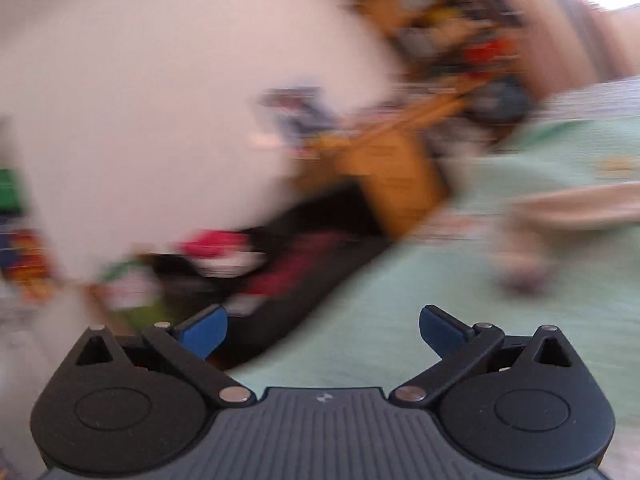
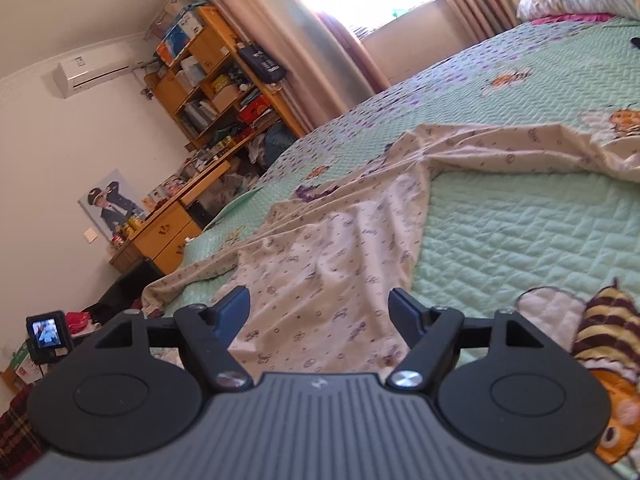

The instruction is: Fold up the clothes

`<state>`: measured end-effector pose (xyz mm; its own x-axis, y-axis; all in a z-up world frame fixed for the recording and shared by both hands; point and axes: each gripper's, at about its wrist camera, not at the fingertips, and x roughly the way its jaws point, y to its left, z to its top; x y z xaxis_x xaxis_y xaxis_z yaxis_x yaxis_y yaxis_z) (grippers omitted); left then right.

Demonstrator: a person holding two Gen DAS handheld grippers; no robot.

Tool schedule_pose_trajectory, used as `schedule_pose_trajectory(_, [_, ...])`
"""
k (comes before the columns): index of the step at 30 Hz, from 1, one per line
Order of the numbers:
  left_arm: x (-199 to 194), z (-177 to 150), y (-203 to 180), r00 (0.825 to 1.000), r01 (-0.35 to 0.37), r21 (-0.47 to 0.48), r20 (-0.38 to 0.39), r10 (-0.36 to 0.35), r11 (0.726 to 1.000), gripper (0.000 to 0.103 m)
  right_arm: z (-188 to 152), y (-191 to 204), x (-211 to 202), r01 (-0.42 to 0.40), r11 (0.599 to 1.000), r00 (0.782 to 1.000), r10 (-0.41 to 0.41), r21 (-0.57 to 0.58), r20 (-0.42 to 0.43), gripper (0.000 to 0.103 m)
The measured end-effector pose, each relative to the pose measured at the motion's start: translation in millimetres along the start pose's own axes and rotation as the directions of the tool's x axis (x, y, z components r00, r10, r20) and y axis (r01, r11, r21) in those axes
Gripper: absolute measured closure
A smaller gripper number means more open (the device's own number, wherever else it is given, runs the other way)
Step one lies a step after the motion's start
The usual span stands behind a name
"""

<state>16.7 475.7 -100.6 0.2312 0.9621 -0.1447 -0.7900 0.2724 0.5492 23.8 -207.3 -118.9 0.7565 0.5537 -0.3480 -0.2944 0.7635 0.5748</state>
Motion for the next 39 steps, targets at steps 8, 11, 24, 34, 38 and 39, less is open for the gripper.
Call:
schedule_pose_trajectory(8, [150,-42,6,0.984,-0.125,0.226,-0.098,0.15,0.966,0.001,16,14,32,0.082,0.995,0.997,-0.082,-0.054,-0.008,0.026])
schedule_pose_trajectory(11, [180,-54,11,0.972,-0.105,0.199,-0.188,0.143,0.974,0.002,14,29,56,0.069,0.995,0.997,-0.072,-0.069,-0.039,0.026])
schedule_pose_trajectory(24, [205,-100,-1,0.873,-0.418,0.523,0.003,0.488,0.743,0.02,8,50,64,0.002,0.998,0.997,-0.008,-0.066,-0.082,0.026])
schedule_pose_trajectory(34, [64,-63,8,1.0,0.003,0.331,0.016,-0.008,0.944,0.001,4,36,39,-0.051,0.999,0.996,0.05,-0.019,-0.068,0.025])
schedule_pose_trajectory(38, [-47,-48,-28,0.926,0.336,0.289,0.074,-0.371,0.896,0.001,-1,16,26,-0.1,0.993,0.993,0.103,0.055,-0.051,0.024])
schedule_pose_trajectory(39, [-66,-52,-41,0.906,0.369,0.312,0.09,-0.414,0.875,0.001,-3,12,22,-0.114,0.991,0.992,0.117,0.068,-0.038,0.024])
